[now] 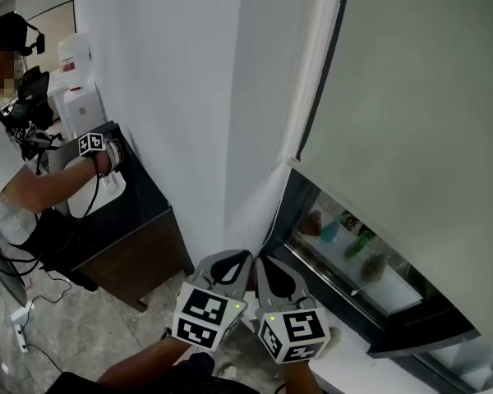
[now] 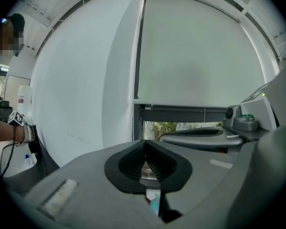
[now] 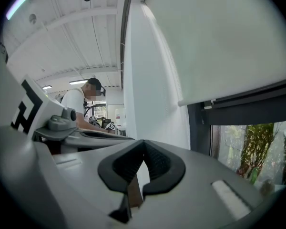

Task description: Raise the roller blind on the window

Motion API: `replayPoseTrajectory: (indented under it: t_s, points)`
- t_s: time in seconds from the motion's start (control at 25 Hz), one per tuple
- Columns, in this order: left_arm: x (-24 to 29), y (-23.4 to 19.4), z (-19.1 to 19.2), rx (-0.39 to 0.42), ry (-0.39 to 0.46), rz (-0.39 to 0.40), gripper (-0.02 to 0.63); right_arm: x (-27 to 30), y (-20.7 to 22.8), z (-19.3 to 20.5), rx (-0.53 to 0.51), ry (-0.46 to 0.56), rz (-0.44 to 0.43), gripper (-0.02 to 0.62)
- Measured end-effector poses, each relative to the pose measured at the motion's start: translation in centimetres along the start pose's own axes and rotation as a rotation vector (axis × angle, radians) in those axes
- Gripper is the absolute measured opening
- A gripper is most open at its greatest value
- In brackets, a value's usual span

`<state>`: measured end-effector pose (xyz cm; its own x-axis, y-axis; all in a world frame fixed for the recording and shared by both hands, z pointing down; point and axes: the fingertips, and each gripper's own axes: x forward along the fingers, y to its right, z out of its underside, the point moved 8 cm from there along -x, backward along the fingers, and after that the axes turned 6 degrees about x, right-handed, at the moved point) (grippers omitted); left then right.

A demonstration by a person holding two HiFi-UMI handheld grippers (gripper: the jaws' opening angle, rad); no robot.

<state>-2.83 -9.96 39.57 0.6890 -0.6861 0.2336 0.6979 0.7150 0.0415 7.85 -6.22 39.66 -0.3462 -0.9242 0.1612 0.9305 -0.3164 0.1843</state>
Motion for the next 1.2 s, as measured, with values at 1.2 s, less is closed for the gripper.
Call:
replayPoseTrajectory:
  t_s: [1.2]
  points:
    - [2.5, -5.9, -7.1, 0.02, 0.174, 0.18, 0.005, 11.3, 5.9, -11.5, -0.153, 0.042, -0.35, 0.097]
